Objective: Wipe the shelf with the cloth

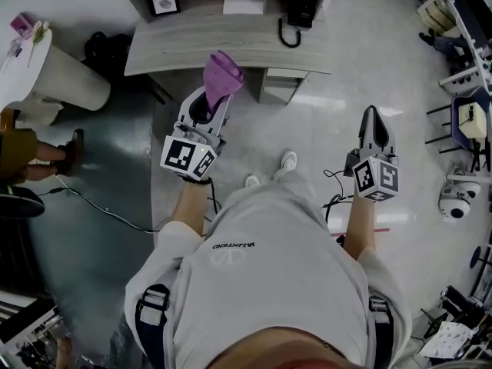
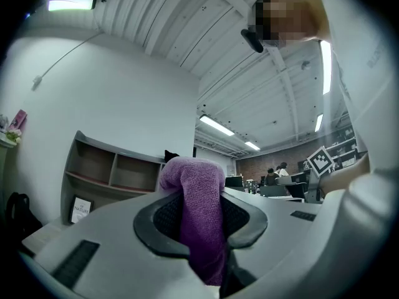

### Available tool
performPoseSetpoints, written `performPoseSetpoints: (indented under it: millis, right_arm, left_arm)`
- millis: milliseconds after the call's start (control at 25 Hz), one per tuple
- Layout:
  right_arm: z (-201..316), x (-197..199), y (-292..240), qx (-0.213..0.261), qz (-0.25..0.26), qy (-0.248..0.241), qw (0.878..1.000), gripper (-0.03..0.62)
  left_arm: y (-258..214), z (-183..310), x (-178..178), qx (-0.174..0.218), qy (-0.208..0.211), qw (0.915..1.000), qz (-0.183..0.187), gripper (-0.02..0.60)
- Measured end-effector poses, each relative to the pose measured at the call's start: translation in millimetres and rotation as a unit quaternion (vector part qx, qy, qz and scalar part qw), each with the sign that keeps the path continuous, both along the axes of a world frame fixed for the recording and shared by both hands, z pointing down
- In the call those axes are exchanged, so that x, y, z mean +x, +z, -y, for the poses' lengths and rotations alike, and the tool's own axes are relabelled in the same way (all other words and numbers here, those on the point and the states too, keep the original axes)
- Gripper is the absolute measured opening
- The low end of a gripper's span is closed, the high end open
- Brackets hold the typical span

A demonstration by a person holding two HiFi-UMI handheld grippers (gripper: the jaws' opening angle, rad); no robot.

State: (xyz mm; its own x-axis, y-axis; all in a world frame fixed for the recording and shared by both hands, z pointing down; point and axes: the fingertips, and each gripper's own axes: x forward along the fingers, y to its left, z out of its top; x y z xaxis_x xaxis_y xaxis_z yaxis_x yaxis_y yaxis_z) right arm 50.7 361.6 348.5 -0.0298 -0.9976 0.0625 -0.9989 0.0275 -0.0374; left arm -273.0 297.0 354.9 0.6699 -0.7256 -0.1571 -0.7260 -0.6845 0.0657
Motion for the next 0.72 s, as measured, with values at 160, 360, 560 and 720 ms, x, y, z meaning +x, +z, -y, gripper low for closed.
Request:
performPoseSetpoints:
  millis: [160, 360, 560, 720]
  right_arm:
    - [13, -2, -3, 0.003, -0.001, -0.005, 1.000, 0.000]
    - [32, 10, 0, 0.001, 0.002, -0.011, 1.000, 0.000]
    - [59, 15, 4, 0.001, 0.008, -0.024, 1.000, 0.000]
    - [83, 26, 6, -0.001, 0.011, -0.037, 0.999, 0.000]
  left_arm:
    - [1, 13, 6, -0.003, 0.004, 1.0000, 0.002, 0.103]
    - [-9, 30, 24, 0.009, 0.007, 0.9999, 0.002, 0.103]
    - [-8, 48, 37, 0.008, 0.003, 0.9999, 0.008, 0.103]
    - [-1, 69, 51, -0.001, -0.001, 0.9999, 0.013, 0.103]
